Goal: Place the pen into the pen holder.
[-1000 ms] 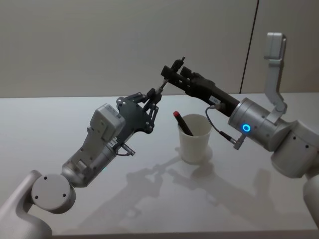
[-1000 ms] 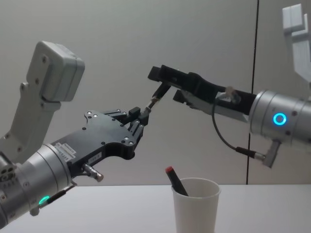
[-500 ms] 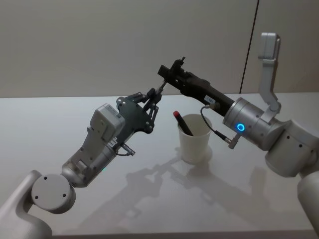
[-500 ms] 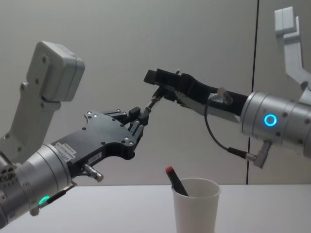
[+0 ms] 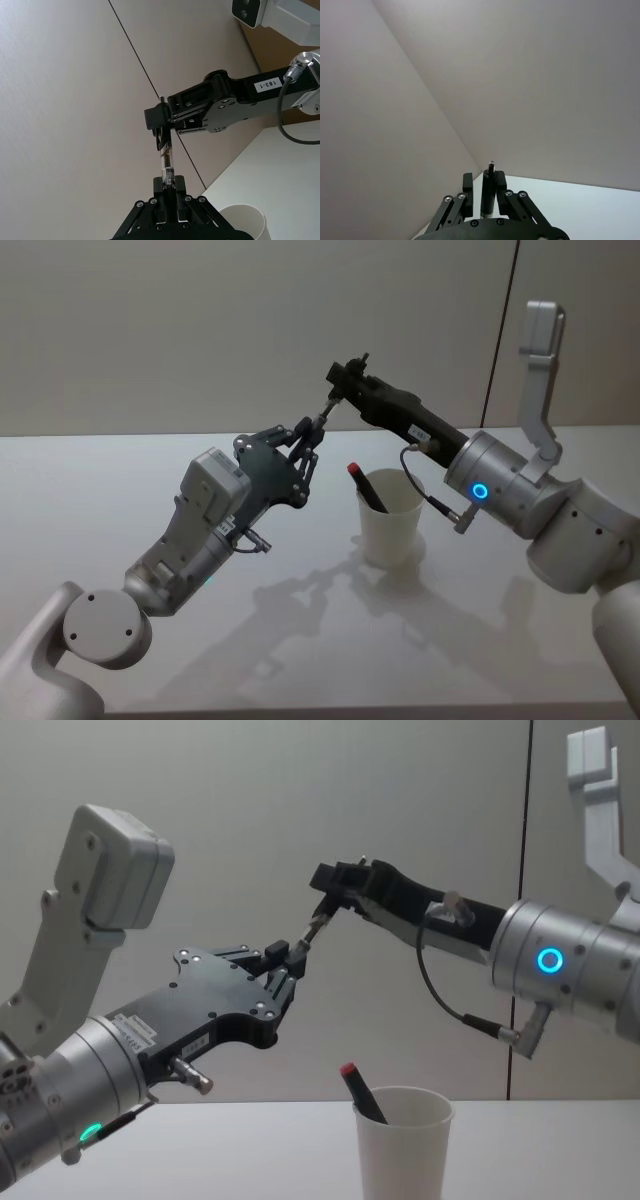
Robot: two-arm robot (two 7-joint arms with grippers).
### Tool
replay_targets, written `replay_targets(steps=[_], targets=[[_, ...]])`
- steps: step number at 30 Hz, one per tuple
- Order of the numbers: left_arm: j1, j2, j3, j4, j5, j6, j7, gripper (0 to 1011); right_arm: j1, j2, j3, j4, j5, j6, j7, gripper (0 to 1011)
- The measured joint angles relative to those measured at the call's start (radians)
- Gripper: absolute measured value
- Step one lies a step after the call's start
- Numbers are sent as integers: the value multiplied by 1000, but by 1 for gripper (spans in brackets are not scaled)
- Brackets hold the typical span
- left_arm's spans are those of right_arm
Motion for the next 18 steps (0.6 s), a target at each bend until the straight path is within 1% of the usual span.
replay_targets(steps=[1,2,3,5,10,13,18], targets=[[0,0,0,0,0,0,0,137,0,0,0,0,0,-1,-1,254],[0,0,0,0,0,0,0,137,1,0,-1,0,1,-4,-2,240],[0,0,0,0,0,0,0,137,1,0,-1,0,3,-6,-4,185],[0,0,0,0,0,0,0,137,2,-1,-3,1,4,-8,-5,144],[0,0,0,0,0,0,0,137,4,-1,-5,1,6,-14,-9,131],[0,0,0,0,0,0,0,195,6,0,-4,2,8,-18,-13,131],[0,0,0,0,0,0,0,329,8,0,-6,3,10,-23,-17,131]])
